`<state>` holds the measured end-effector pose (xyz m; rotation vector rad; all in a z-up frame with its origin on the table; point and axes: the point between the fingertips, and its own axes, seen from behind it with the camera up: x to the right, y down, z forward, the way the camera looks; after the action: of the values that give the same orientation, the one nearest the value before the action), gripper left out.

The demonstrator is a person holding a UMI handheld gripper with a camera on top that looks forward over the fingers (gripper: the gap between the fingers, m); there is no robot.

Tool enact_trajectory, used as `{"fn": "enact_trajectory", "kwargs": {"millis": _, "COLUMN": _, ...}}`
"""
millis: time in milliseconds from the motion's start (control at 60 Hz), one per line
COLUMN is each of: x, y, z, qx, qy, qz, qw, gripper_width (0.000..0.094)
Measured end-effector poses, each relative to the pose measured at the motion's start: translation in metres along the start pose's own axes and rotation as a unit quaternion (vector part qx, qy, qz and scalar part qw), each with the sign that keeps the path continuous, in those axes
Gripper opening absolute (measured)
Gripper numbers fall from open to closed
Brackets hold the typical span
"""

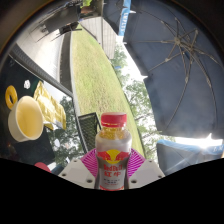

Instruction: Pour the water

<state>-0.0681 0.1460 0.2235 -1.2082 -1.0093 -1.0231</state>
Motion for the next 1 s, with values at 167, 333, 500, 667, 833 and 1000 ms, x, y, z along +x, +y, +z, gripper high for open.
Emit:
{"fn": "enact_trajectory", "kwargs": {"millis": 167, "x": -0.021, "y": 0.016, "z": -0.007, "qx": -0.002, "qy": -0.08, "qz": 0.519, "qw": 0.851, "gripper_width": 0.0326}}
{"fn": "enact_trajectory", "kwargs": {"millis": 333, "x": -0.101, "y": 0.021, "z": -0.024, "qx": -0.043, "qy": -0.143, "qz": 0.618, "qw": 0.772, "gripper_width": 0.0324}}
{"fn": "enact_trajectory", "kwargs": {"millis": 500, "x": -0.134, "y": 0.031, "z": -0.026, "qx": -0.036, "qy": -0.153, "qz": 0.591, "qw": 0.791, "gripper_width": 0.0326}}
{"fn": "enact_trajectory", "kwargs": {"millis": 667, "x": -0.131, "y": 0.031, "z": -0.028, "qx": -0.031, "qy": -0.155, "qz": 0.609, "qw": 0.777, "gripper_width": 0.0402}}
{"fn": "enact_trajectory", "kwargs": {"millis": 833, "x": -0.128, "y": 0.031, "z": -0.043, "qx": -0.052, "qy": -0.163, "qz": 0.574, "qw": 0.801, "gripper_width": 0.0836}}
{"fn": "enact_trajectory", "kwargs": {"millis": 1000, "x": -0.121, "y": 0.026, "z": -0.092, "qx": -0.047, "qy": -0.185, "qz": 0.577, "qw": 0.794, "gripper_width": 0.0842}}
